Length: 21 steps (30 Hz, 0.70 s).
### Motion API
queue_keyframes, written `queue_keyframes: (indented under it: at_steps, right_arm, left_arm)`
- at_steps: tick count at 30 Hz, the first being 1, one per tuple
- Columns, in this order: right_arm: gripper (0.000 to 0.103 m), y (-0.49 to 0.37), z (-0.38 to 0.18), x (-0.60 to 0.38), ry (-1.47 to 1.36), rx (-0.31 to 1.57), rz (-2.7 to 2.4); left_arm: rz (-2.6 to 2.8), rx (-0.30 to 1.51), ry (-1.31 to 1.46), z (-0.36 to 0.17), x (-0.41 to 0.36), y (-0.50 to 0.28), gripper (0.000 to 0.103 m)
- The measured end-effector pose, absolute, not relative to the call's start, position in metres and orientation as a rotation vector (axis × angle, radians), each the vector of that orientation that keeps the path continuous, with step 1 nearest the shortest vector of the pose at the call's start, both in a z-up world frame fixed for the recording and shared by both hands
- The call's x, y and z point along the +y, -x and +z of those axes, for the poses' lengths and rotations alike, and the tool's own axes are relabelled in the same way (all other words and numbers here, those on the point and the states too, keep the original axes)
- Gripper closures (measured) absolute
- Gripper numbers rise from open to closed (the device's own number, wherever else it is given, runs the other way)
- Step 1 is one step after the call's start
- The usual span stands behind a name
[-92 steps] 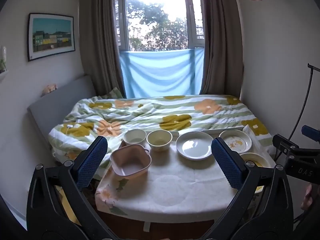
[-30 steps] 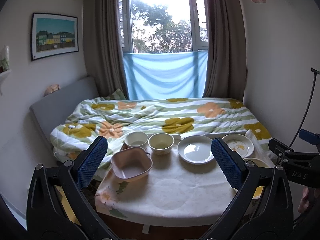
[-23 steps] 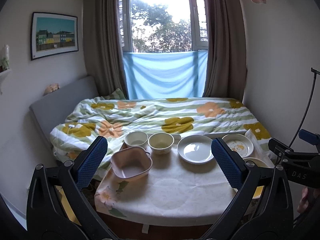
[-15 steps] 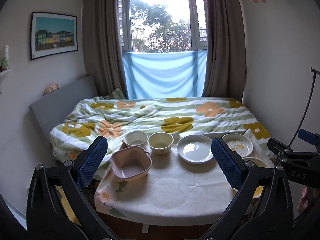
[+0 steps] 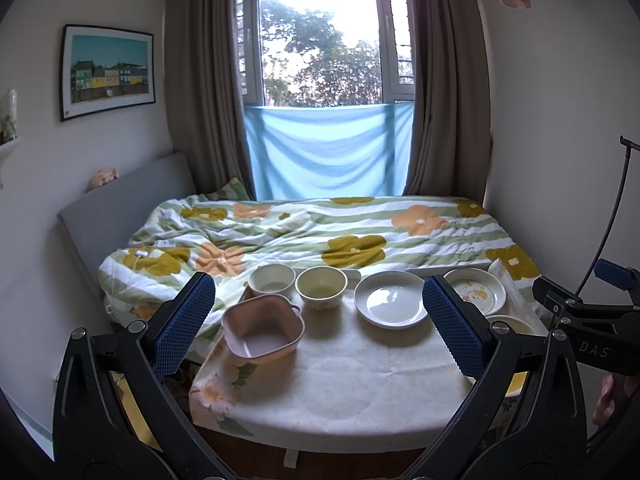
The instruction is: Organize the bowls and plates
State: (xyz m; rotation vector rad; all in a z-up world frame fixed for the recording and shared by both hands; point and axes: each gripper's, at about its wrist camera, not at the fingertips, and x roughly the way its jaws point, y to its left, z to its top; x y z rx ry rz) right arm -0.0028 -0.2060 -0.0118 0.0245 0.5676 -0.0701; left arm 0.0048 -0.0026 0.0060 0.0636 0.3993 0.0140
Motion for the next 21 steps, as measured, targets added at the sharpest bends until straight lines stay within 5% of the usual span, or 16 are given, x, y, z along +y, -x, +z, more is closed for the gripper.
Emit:
queue_keyframes:
  at_steps: [12, 21]
  right_arm:
    - [0.0, 0.001, -0.018, -0.215, -0.061, 0.611, -0.1]
    - [0.0, 0.011, -0.082, -0.285, -0.215, 0.775, -0.15]
  left_arm:
    - [-0.067, 0.479, -0.089, 0.01, -0.008, -0.024, 0.0]
    - [-0.319, 0.678, -0.079, -0.055, -0.063, -0.072, 0.0]
